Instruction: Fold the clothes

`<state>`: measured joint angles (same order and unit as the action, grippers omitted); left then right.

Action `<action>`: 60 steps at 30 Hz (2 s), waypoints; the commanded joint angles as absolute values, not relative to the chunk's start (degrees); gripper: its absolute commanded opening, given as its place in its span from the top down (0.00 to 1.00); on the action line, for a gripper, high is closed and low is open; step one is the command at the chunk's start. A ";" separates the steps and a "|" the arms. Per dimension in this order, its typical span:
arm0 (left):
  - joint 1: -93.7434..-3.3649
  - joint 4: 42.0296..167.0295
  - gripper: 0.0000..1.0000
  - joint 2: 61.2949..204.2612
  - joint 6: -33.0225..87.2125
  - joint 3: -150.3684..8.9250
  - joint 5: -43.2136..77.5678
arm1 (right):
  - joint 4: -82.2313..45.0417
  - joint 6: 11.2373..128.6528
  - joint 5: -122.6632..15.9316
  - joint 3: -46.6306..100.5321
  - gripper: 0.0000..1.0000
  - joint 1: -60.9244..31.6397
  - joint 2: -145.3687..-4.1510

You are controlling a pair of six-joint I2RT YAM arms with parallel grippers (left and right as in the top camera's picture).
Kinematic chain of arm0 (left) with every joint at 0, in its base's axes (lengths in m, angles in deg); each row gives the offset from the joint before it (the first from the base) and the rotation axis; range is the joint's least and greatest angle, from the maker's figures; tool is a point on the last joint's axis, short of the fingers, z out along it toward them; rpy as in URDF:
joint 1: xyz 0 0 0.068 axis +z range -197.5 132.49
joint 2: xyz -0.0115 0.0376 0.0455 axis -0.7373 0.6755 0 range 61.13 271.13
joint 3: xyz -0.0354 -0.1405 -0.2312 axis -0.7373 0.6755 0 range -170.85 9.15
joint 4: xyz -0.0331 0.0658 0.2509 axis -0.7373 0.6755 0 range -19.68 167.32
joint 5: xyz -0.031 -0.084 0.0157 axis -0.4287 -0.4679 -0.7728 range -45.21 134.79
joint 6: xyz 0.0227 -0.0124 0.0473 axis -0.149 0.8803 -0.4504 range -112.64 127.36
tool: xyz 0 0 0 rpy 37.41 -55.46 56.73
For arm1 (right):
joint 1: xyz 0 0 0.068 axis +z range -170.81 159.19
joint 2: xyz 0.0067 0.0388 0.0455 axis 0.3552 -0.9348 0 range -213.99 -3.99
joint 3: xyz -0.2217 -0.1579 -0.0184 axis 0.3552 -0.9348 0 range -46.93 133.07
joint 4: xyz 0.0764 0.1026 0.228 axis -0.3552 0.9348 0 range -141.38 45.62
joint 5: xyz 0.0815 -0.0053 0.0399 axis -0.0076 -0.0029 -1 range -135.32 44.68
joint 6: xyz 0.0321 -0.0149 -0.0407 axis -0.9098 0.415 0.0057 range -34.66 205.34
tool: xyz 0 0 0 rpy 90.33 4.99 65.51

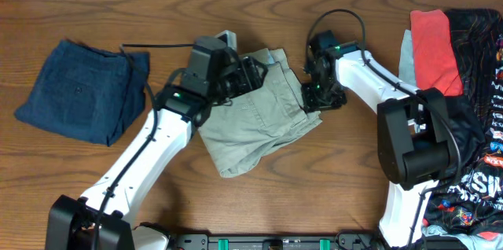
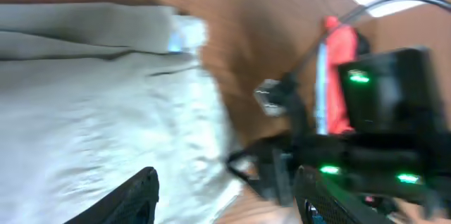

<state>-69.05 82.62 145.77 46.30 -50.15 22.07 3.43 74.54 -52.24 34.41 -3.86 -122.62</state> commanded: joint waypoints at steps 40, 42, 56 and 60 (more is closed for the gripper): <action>-56.37 105.68 0.36 165.71 35.02 -51.33 43.73 | 6.92 79.56 -47.61 33.19 0.58 6.46 -123.23; -56.37 111.40 0.35 165.71 35.02 -51.33 42.23 | 6.66 78.91 -42.19 33.19 0.55 5.56 -123.25; -56.41 118.83 0.35 151.41 25.38 -51.51 28.98 | 2.03 73.92 -23.24 33.39 0.47 -1.28 -122.55; -56.41 106.07 0.16 146.56 19.94 -51.51 29.83 | 3.05 72.02 -23.30 33.54 0.44 -1.17 -119.71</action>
